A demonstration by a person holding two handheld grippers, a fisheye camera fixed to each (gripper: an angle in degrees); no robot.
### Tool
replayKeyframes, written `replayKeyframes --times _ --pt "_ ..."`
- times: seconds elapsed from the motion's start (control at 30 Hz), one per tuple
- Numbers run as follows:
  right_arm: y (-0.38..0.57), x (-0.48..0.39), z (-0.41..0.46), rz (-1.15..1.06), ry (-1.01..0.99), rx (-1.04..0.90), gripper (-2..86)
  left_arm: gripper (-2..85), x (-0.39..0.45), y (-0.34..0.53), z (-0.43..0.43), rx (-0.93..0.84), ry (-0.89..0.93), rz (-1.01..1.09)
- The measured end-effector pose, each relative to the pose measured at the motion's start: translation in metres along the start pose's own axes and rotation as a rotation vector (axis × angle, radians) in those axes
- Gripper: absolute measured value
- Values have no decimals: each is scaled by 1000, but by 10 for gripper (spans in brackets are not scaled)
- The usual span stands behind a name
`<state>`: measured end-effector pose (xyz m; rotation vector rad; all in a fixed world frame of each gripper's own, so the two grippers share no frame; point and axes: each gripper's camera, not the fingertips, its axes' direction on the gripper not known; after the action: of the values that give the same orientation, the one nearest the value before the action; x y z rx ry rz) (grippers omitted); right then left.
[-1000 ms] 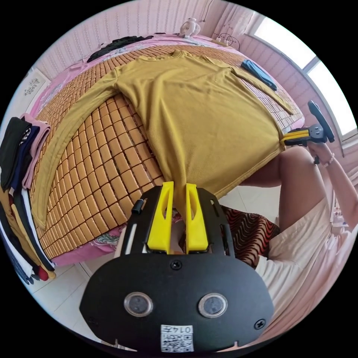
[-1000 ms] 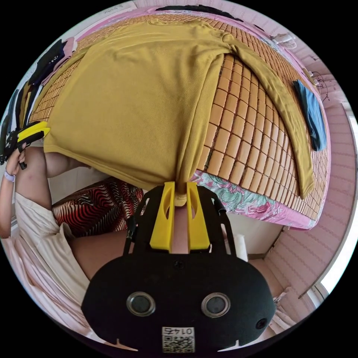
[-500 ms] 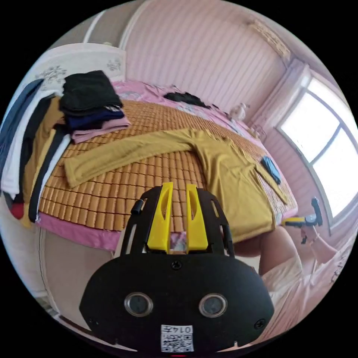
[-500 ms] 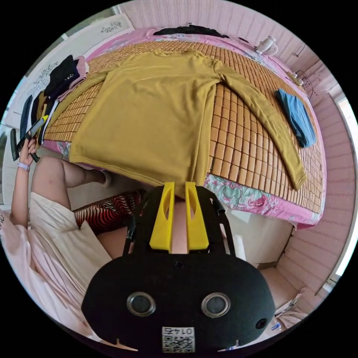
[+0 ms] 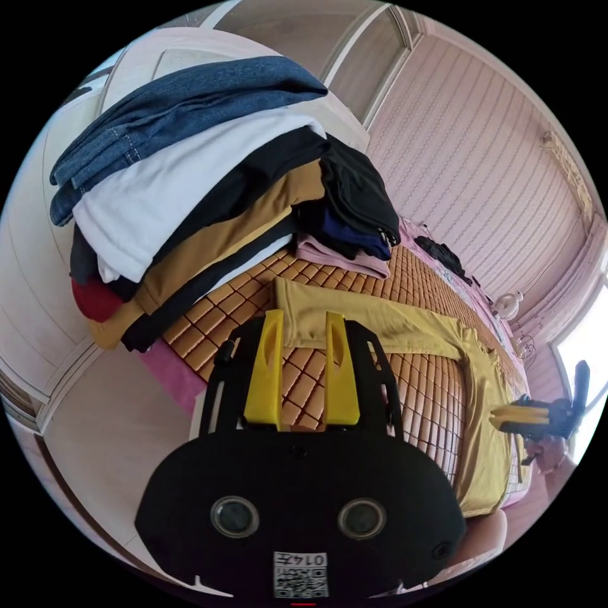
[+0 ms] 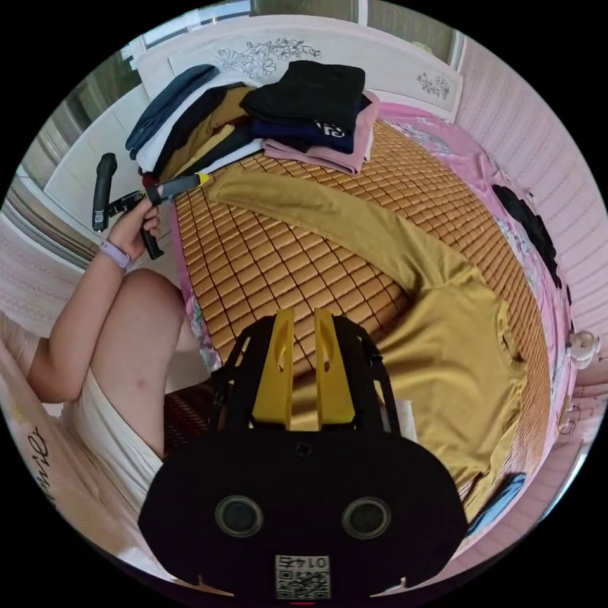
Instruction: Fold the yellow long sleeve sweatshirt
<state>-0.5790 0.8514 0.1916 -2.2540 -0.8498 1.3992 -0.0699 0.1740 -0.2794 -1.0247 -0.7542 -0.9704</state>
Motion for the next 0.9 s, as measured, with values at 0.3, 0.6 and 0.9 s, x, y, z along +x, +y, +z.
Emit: replayKeyframes --times 0.3,0.6,0.9 --pt "-221 -95 84 -208 -180 -11 64 77 -43 -5 7 -44 43 -90" --pt "-284 -157 144 -239 -123 -69 87 67 -54 -12 32 -198 20 -104" --pt "-272 -146 137 -255 -141 -87 31 46 -28 -13 33 -200 -39 -6"
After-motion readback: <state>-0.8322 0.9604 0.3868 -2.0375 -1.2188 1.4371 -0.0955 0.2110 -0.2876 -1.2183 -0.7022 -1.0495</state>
